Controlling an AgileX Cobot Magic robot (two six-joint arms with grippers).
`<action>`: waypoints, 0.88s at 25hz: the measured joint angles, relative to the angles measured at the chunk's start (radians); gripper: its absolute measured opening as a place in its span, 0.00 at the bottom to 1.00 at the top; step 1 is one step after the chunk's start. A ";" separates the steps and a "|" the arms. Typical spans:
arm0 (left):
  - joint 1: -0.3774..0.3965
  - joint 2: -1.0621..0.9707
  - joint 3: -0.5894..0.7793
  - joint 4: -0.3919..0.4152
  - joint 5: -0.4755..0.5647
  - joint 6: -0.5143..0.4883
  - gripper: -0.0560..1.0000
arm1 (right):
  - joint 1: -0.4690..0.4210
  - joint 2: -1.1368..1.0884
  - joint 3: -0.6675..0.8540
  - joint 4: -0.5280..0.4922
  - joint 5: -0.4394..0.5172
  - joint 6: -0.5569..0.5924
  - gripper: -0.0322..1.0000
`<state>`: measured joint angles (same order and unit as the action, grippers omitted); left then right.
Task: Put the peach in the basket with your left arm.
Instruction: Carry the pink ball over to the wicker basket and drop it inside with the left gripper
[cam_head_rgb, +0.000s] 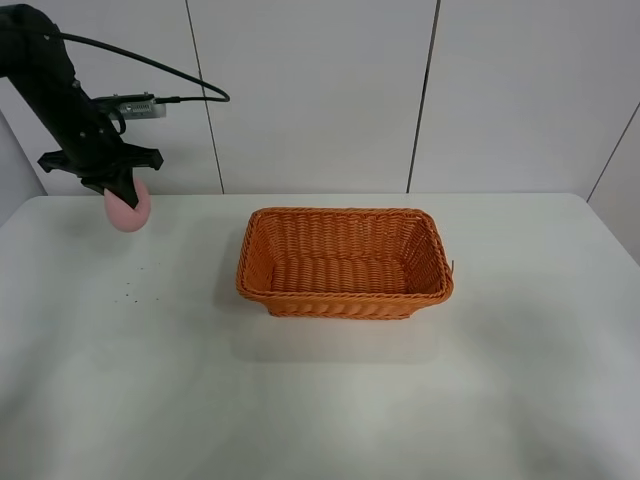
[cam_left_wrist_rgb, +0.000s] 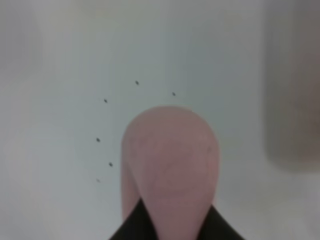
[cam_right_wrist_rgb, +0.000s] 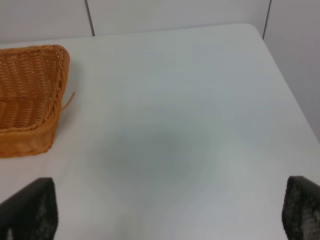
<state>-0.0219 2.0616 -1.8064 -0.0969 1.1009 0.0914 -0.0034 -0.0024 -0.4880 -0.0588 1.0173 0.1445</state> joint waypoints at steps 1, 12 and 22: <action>-0.014 0.000 -0.018 0.002 0.030 -0.004 0.17 | 0.000 0.000 0.000 0.000 0.000 0.000 0.70; -0.333 0.023 -0.134 -0.002 0.055 -0.040 0.17 | 0.000 0.000 0.000 0.000 0.000 0.000 0.70; -0.577 0.298 -0.422 -0.002 0.048 -0.049 0.17 | 0.000 0.000 0.000 0.000 0.000 0.000 0.70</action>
<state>-0.5993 2.3595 -2.2283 -0.0989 1.1492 0.0423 -0.0034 -0.0024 -0.4880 -0.0588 1.0173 0.1445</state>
